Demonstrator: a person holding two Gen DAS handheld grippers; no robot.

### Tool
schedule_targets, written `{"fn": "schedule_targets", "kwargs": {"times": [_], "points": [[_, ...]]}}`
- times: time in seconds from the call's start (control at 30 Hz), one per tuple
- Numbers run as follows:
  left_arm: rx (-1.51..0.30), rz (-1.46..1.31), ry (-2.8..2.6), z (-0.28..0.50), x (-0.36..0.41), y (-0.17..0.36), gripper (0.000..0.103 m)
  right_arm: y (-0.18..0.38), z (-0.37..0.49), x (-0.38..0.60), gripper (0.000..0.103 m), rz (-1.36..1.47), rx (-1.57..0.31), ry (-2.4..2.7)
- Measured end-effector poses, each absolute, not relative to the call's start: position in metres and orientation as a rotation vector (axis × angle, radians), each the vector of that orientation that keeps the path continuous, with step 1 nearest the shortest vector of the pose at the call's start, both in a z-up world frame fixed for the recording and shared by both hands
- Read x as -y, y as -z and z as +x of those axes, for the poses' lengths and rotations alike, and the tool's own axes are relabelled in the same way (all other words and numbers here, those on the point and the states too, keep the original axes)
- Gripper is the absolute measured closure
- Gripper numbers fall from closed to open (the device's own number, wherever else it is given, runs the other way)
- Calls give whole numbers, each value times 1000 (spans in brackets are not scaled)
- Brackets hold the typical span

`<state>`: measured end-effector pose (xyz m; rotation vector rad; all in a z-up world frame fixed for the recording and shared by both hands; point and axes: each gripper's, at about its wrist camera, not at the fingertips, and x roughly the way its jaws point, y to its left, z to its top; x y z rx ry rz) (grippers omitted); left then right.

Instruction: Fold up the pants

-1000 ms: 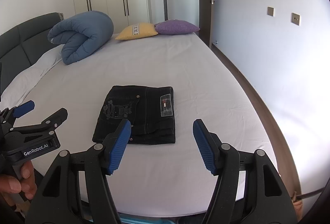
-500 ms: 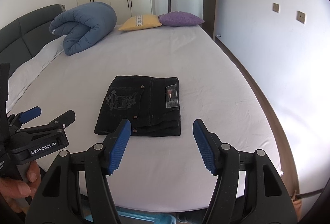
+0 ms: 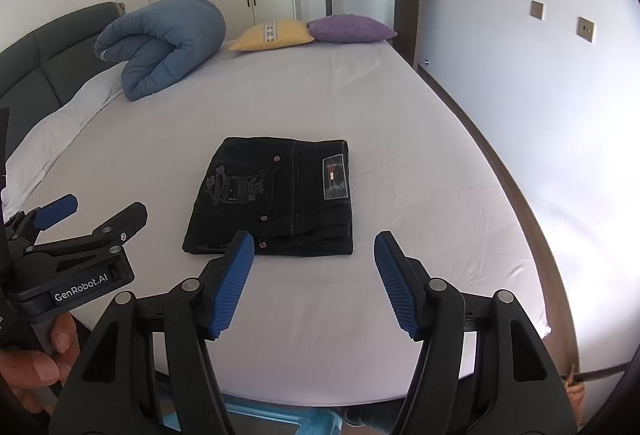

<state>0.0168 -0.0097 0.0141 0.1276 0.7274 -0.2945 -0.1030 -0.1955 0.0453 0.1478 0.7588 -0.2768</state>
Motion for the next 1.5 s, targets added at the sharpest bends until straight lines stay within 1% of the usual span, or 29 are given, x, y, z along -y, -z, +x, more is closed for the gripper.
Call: {"fn": "schedule_targets", "kwargs": {"times": [1.5], "points": [[-734,119,305,9,13,-15,0,-32,-107,187,42,163,-770,280]]}}
